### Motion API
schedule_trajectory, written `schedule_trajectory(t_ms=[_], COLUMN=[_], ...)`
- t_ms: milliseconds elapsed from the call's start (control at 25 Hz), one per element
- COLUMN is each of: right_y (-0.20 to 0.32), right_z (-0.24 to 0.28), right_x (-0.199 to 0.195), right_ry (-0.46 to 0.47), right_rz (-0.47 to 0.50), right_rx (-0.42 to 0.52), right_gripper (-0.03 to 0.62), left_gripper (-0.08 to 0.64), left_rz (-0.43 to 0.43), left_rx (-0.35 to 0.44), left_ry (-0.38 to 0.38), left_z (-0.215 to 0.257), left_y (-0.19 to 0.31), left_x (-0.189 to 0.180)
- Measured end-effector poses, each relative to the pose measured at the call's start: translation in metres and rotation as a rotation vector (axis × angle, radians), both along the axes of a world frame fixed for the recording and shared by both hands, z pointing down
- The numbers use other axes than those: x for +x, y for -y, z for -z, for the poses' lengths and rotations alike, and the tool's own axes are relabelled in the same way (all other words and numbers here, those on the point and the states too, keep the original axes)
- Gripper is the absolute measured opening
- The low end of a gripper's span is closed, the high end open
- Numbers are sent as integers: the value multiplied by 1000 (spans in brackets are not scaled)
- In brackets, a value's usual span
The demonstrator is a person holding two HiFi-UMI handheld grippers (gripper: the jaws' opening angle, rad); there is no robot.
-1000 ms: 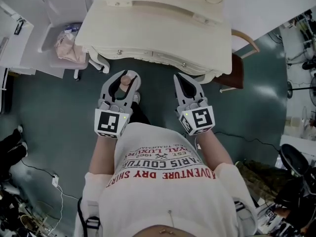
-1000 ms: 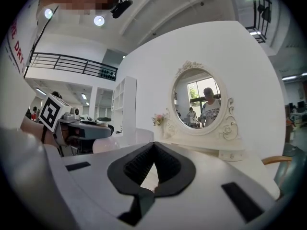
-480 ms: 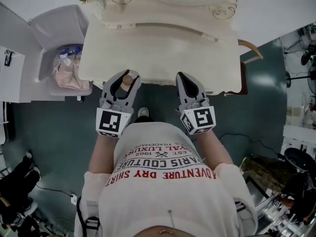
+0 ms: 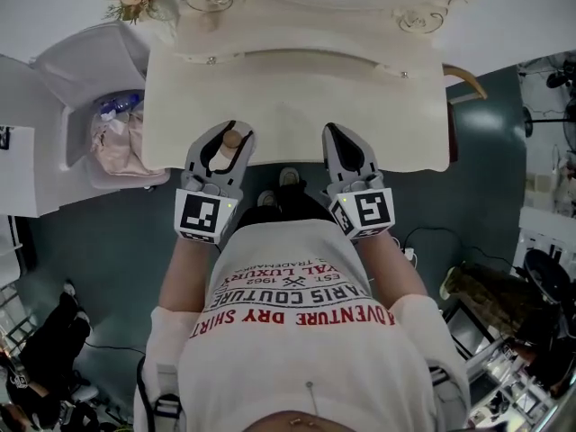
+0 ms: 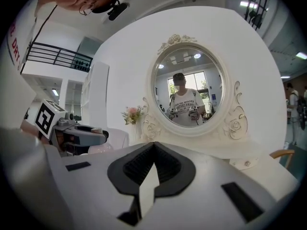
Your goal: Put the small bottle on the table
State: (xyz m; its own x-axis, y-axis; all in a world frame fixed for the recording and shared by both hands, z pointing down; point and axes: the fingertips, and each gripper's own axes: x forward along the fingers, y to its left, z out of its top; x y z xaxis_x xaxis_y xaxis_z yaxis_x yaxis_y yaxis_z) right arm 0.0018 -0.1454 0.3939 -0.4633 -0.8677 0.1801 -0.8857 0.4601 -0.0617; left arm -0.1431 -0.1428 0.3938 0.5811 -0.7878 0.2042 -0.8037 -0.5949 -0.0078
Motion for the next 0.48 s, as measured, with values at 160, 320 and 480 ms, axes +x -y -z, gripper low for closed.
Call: schedule_trajectory(t_ms=[160,320,480], right_y=[32,65,94], right_z=[-7,-16,-29], right_x=[8,14,22], right_ry=[-7,-20,-37], right_rz=[0,15,27], right_rx=[3,-7,-20], right_gripper=[0,-2,-2], left_gripper=[137,137,137], left_rz=[-10,-8,1], left_rx=[-11,-26,-52], left_ry=[12,18,17], left_z=[-13,-25,-43], left_y=[29,56,85], left_x=[10,17,24])
